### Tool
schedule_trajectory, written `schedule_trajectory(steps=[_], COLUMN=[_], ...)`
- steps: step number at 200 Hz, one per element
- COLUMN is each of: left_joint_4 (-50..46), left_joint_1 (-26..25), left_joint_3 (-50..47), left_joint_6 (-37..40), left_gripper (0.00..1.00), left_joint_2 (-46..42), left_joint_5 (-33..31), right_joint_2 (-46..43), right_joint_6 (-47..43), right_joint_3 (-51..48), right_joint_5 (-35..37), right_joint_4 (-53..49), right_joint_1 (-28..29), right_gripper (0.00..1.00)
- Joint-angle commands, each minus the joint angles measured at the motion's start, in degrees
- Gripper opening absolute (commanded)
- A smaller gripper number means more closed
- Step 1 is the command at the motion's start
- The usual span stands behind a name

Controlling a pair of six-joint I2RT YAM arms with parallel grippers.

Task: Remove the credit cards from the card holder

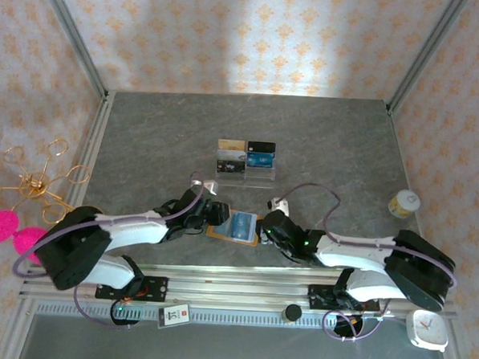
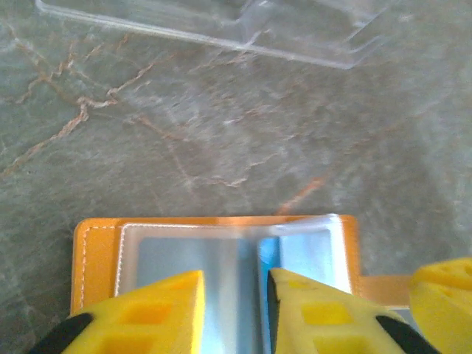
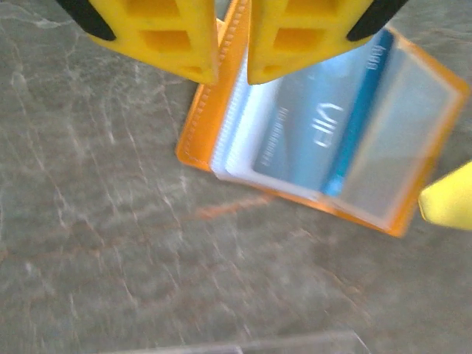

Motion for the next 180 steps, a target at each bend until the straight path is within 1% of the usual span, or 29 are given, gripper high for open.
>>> schedule_trajectory(steps=[1, 9, 25, 37, 49, 66, 99, 133, 148, 166, 180], left_joint_4=[5.26, 6.75, 9.63, 12.09, 11.8, 9.2, 8.46, 10.11, 9.36, 6.0, 4.49], left_joint_1=[-0.07, -0.16, -0.16, -0.27, -0.48, -0.51, -0.49, -0.51, -0.53, -0.44, -0.28], left_joint_3=[-2.04, -2.38, -2.65, -2.6, -1.68, -0.25, -0.16, -0.32, -0.14, 0.65, 0.66], left_joint_6=[1.9, 2.2, 2.45, 2.52, 2.84, 3.72, 3.86, 3.5, 3.61, 3.85, 3.98], left_gripper=[0.34, 0.34, 0.34, 0.34, 0.33, 0.33, 0.32, 0.32, 0.3, 0.27, 0.28], left_joint_2=[-4.1, -4.42, -4.14, -3.31, -1.74, 0.91, 4.85, 7.04, 7.79, 8.45, 7.81], left_joint_5=[5.03, 6.61, 9.03, 11.31, 12.01, 11.5, 10.72, 11.81, 11.7, 9.29, 7.44], right_joint_2=[-2.69, -1.6, 0.92, 2.64, 4.55, 7.01, 12.15, 13.15, 13.39, 13.79, 13.73], right_joint_6=[-2.59, -3.52, -3.99, -4.07, -3.53, -3.64, -4.87, -4.6, -4.53, -4.38, -4.18], right_joint_3=[-0.09, 0.55, 1.71, 2.11, 2.5, 2.86, 3.13, 1.99, 1.79, 1.7, 1.6], right_joint_5=[-2.9, -5.14, -6.27, -7.54, -9.47, -9.83, -9.67, -8.88, -8.7, -8.61, -8.74], right_joint_4=[2.28, 2.94, 3.56, 4.01, 4.35, 4.73, 5.87, 6.55, 6.5, 6.43, 6.73], right_joint_1=[-0.17, -0.47, -1.07, -2.21, -3.78, -4.63, -4.94, -4.95, -5.02, -5.04, -5.02], right_gripper=[0.16, 0.12, 0.06, 0.06, 0.06, 0.06, 0.04, 0.03, 0.03, 0.03, 0.02])
